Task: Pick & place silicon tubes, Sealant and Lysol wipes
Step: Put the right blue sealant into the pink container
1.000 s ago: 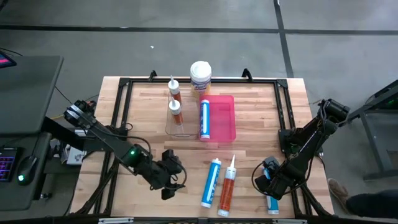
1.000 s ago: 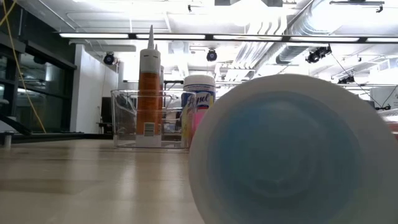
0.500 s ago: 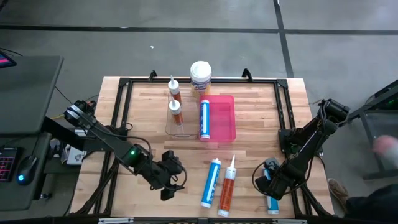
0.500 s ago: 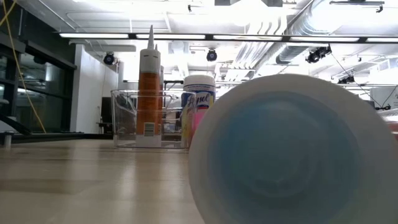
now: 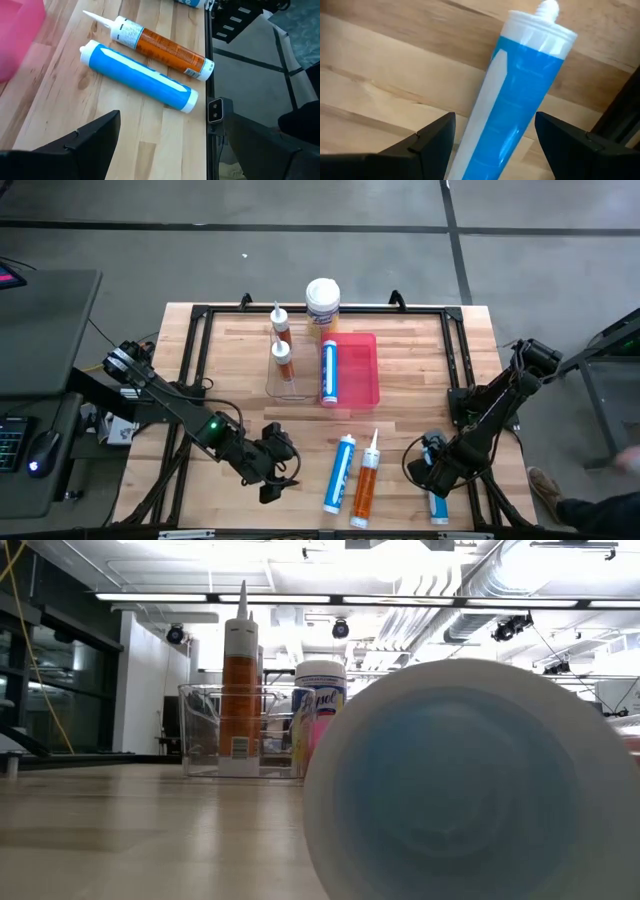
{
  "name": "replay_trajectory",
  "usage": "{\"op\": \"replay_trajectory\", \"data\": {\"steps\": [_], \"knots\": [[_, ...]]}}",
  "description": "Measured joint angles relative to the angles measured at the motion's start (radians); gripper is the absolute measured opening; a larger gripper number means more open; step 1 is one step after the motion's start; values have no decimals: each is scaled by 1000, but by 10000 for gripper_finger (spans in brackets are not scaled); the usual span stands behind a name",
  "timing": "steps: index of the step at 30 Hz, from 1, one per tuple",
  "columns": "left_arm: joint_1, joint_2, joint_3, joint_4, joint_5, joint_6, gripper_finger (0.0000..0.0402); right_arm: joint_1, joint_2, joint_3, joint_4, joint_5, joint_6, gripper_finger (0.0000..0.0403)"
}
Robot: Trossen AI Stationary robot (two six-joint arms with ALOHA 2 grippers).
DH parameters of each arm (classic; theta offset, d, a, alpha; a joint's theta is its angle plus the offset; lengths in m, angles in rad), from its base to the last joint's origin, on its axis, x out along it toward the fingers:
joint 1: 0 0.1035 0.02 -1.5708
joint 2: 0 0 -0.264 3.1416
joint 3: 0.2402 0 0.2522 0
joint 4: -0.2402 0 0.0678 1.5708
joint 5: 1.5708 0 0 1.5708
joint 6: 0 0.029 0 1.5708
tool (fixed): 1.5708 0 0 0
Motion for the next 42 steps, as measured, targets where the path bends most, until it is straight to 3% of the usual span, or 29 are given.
{"op": "replay_trajectory", "data": {"steps": [8,28,42], "knots": [[0,0,0,0,0,0,346,0,6,0,-60,-40,32,269],[0,0,0,-1,-3,0,346,1,196,0,126,-108,91,269],[0,-1,0,0,1,0,346,-21,216,1,140,-97,68,269]]}}
